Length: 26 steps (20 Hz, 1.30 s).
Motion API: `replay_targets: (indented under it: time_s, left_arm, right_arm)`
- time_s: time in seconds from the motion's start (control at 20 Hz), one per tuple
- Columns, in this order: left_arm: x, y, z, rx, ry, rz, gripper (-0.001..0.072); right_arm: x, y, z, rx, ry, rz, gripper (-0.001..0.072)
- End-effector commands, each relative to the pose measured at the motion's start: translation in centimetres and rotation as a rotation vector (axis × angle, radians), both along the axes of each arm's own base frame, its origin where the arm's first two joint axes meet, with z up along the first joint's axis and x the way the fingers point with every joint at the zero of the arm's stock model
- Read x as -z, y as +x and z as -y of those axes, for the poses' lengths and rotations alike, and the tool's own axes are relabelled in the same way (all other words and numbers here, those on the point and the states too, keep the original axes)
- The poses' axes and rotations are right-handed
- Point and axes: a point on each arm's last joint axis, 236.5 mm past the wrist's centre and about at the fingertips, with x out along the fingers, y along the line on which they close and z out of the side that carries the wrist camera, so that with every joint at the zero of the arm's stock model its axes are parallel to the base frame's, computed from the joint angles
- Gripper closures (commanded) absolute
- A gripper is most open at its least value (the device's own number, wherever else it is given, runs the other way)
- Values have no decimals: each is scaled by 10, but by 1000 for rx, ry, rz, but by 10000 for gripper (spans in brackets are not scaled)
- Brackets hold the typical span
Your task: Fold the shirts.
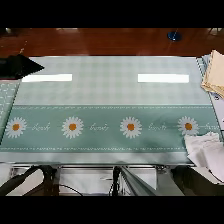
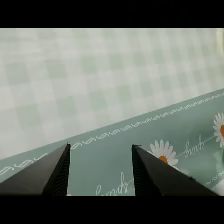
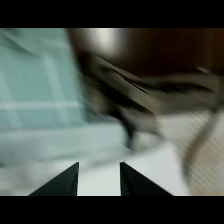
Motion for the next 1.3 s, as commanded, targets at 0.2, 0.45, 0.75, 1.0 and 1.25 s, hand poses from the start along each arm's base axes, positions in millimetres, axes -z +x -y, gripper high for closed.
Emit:
replay_targets:
  time_s: [0.2,0.45,0.75,1.0,1.25]
  left_arm:
    - [26,87,28,-60,57,171,223]
    - [105,74,50,-1,519,-72,242]
    - [152,44,73,115,669,-214,-13]
    - [154,49,78,105,661,-200,-13]
    - [143,75,86,-5,587,-121,-13]
  right_arm:
    - [-251,476,-45,-748,-251,1625,436]
    - [-96,491,-285,-1718,159,642,677]
    - [-58,448,-287,-1765,89,109,272]
    - [-58,452,-288,-1697,88,139,272]
    - [-56,472,-288,-1685,36,193,272]
